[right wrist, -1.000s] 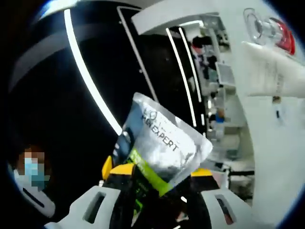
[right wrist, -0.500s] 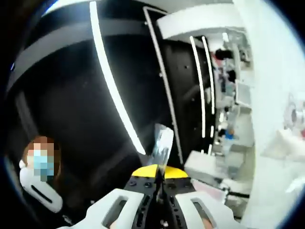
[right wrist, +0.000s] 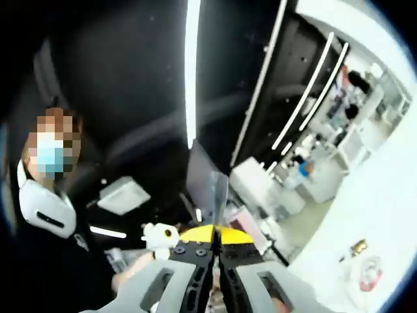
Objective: Arrange the skincare products in the storage area until every visible bottle or jar stands upright without overlapping.
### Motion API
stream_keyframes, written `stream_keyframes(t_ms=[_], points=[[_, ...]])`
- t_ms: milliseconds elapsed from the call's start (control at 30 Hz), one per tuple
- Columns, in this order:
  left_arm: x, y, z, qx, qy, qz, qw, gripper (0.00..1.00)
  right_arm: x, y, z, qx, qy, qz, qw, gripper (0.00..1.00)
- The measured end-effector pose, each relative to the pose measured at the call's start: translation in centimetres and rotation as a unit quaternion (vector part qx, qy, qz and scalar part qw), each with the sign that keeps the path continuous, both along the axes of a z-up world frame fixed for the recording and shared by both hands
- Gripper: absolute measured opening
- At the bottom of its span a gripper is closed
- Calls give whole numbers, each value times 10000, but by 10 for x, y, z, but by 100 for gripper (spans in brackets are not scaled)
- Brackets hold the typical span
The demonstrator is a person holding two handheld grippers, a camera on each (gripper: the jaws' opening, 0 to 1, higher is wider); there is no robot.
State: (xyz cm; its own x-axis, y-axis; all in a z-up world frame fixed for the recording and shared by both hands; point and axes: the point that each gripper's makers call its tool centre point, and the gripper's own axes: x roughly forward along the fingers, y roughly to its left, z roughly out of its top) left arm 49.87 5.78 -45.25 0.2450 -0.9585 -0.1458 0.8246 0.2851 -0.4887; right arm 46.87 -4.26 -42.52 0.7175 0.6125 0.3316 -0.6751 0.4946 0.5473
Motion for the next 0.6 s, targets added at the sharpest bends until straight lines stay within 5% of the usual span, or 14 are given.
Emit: stream_keyframes(t_ms=[167,400,600], points=[[-13,5,-8,177,-43,-144,9997,4,-9,8,2,-352,25,164,9992,0],[-25,13,-12,477,-458,-317,9973,5,-20,18,6,-710,17,276,9971,0],[-36,19,-13,614,-535,-532,9953,16,-28,22,3,-1041,84,312,9940,0]])
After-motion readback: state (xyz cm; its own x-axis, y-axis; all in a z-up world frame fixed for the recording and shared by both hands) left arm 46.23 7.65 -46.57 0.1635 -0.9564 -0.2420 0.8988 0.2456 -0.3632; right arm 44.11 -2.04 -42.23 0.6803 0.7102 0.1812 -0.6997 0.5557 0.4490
